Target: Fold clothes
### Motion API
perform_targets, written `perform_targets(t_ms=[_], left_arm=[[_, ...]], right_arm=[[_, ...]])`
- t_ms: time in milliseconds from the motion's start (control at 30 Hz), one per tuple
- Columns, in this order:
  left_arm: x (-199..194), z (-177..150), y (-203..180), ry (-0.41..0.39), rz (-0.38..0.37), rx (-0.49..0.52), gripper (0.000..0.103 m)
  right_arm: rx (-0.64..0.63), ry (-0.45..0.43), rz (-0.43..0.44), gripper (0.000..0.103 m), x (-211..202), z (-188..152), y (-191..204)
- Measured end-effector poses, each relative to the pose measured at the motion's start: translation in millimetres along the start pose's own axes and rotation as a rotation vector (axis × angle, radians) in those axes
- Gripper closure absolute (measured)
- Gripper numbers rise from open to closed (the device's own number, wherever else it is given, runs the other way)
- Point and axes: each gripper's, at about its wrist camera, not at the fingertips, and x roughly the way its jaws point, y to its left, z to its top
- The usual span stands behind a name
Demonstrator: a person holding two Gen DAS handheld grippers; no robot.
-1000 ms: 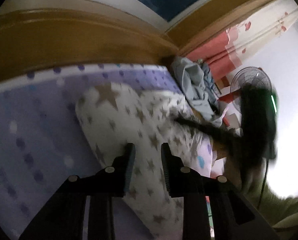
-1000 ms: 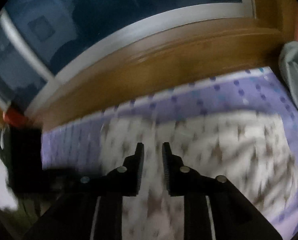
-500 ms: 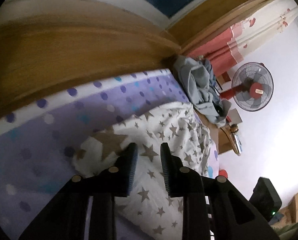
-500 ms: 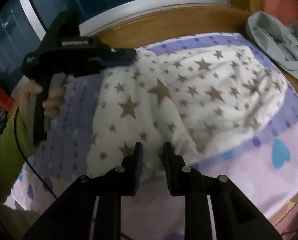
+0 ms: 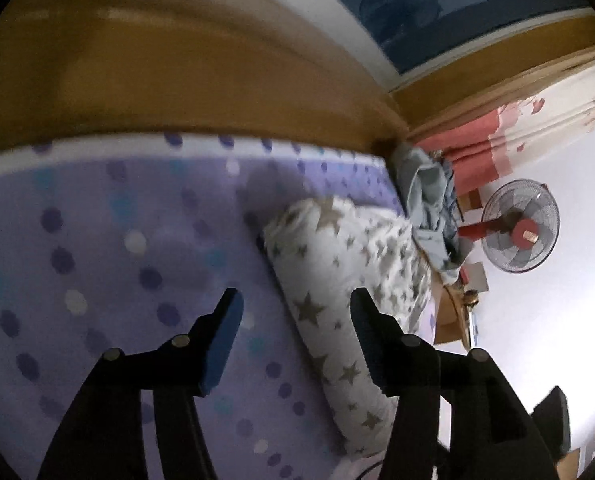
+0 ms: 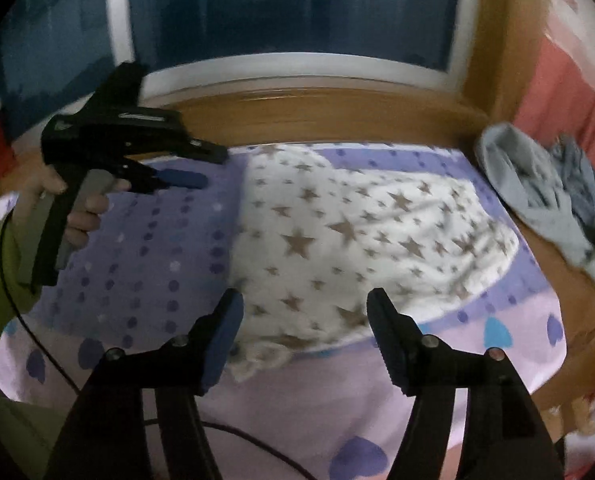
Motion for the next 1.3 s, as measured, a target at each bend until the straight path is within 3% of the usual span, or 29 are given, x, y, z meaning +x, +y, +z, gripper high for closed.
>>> perform_targets(t_ms=[133,267,500,600,633,733,900,1033,1300], left_arm=[[21.1,-6.0,-6.7,0.040,-0.037,-0.008,0.046],[35.3,-7.7,-12.5,0.052,-0.019,-0.024,0.046],[41.3,-10.1,-24.7,0.029,0.032,0.001,0.038],[45.1,-9.4,-32.8,0.021,0.043,0.010,0.040],[46.1,-9.3,-36.3,0.017,0.048,0.016,0.043],[43.2,-9.7,-55.2,-0.011,0.092,0.059,0.049],[34.1,-2.1,-88.6,-0.060,0.087,0.093,0.049],[41.9,8.8,-117.9,-0.070,0.075,0.148,0.049],[99.6,25.1,-155.2,-0.009,0.154,0.215,0.049]], right_arm=[[-0.090,0.033,-0.018,0.038,19.1,-4.0,24.0],[-0.173,0.065,-0.034,0.038,38.0,-8.4,45.9],[-0.183,0.091,-0.040,0.038,60.3,-17.6,40.9],[-0.158,0.079,-0.041,0.064,61.0,-15.5,30.3],[-0.140,0.078,-0.028,0.073,59.2,-13.4,24.0],[-0.081,0.045,0.030,0.084,45.2,-5.6,3.4],[0.016,-0.036,0.164,0.085,16.2,11.1,-41.2],[0.248,-0.034,0.307,0.085,13.1,20.1,-103.3],[0.504,-0.003,0.350,0.083,40.8,4.4,-192.4]])
